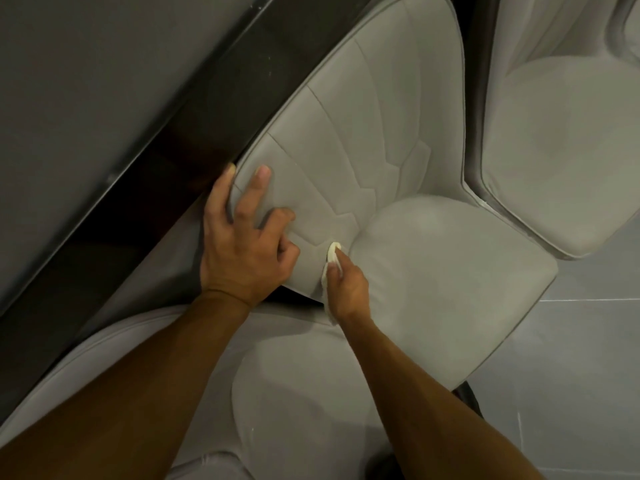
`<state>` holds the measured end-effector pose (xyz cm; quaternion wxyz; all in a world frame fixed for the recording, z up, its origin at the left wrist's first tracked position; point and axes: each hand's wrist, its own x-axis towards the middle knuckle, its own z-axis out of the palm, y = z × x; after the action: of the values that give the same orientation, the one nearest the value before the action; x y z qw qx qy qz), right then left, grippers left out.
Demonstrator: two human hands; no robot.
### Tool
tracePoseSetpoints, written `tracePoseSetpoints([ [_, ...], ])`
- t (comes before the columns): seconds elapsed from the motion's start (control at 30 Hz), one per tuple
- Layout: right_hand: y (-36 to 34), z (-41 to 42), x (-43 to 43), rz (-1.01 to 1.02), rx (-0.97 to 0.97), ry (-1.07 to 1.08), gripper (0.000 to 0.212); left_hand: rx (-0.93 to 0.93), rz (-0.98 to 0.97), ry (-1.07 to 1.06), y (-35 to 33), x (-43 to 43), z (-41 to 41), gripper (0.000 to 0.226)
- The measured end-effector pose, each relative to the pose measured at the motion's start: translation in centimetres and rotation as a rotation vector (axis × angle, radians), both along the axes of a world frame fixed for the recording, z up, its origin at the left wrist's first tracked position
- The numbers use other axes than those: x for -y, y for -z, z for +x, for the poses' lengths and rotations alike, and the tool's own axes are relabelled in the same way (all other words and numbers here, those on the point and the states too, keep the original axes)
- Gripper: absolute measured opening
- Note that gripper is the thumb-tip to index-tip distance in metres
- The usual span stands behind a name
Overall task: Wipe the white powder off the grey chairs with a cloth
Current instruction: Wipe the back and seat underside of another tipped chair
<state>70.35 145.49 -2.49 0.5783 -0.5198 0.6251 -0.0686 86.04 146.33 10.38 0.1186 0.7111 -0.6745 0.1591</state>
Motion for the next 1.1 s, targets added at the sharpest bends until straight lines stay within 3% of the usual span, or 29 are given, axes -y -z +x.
tracePoseSetpoints([
  [0.1,1.0,-1.8,1.1,0.069,-0.048,-0.094,0.036,0.003,-0.025,-0.001,0.2,0.1,-0.1,0.015],
  [0.17,1.0,-2.4,1.9,-0.017,-0.107,-0.121,0.036,0.013,-0.047,0.0,0.3,0.1,-0.2,0.014],
  [0.27,-0.4,-1.0,0.8,-0.138,-0.021,-0.008,0.04,0.022,-0.054,0.002,0.2,0.1,-0.1,0.014],
  [0.5,1.3,-2.5,-1.2,-0.009,-0.037,-0.046,0.038,0.011,-0.05,-0.009,0.2,0.1,-0.2,0.016],
  [0.57,0.8,-2.7,-0.8,-0.123,-0.049,-0.034,0.04,0.017,-0.057,-0.01,0.2,0.1,-0.2,0.016],
  [0.7,-1.5,-2.0,-2.5,-0.346,0.113,-0.088,0.038,0.016,-0.028,-0.015,0.1,0.1,-0.1,0.016],
  [0.83,0.8,-3.2,-3.7,-0.077,0.022,-0.035,0.034,0.012,-0.029,-0.02,0.2,0.1,-0.2,0.016],
  [0.9,1.5,-4.2,-3.0,-0.032,-0.088,-0.17,0.036,0.013,-0.043,-0.02,0.1,0.2,-0.2,0.016],
  [0.97,1.4,-4.3,-2.1,-0.071,-0.124,-0.188,0.037,0.01,-0.05,-0.021,0.1,0.2,-0.3,0.016],
  [1.1,-0.6,-1.9,-1.6,-0.288,-0.024,-0.02,0.039,0.021,-0.041,-0.022,0.1,0.1,-0.3,0.017],
])
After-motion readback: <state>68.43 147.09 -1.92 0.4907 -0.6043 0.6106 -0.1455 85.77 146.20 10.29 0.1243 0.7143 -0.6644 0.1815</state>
